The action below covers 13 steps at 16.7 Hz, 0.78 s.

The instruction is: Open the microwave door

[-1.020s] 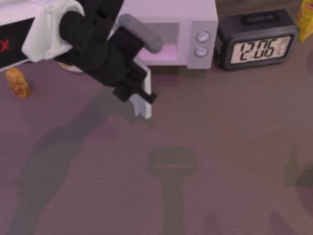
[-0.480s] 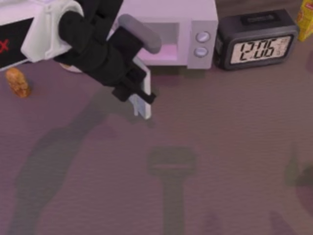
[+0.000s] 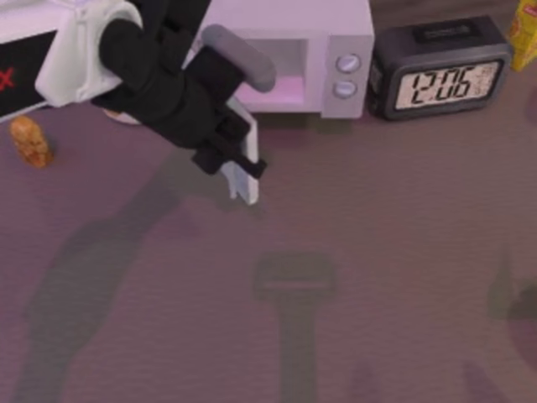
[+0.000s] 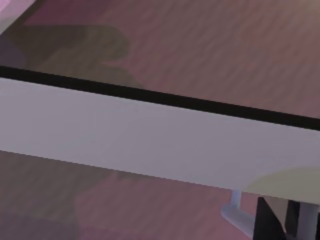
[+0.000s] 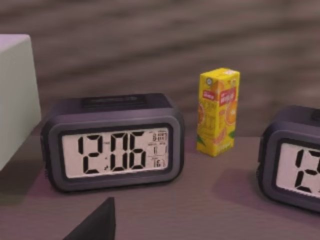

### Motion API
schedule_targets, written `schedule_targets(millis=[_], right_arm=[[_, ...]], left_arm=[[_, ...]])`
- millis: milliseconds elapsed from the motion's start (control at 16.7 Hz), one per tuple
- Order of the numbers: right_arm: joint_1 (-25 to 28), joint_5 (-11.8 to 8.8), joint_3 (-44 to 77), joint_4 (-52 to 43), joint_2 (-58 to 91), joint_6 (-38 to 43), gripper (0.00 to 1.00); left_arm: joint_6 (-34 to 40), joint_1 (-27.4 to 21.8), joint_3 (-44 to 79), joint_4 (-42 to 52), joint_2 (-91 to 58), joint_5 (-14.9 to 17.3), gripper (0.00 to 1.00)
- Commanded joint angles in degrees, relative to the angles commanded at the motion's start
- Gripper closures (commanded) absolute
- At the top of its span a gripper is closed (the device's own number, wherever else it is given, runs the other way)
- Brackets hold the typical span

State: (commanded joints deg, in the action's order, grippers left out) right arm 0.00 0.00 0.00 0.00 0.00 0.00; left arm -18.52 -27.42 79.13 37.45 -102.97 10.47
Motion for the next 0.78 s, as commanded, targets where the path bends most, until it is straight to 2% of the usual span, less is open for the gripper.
schedule_targets(millis=[480,780], right_arm=[[0.0,0.0,0.0,0.0,0.0,0.0,0.0],[0.0,0.0,0.0,0.0,0.0,0.0,0.0]], left_arm=[[0.0,0.0,0.0,0.0,0.0,0.0,1.0],[-3.34,1.14,-0.63,0.69,0.58,1.9,1.0]])
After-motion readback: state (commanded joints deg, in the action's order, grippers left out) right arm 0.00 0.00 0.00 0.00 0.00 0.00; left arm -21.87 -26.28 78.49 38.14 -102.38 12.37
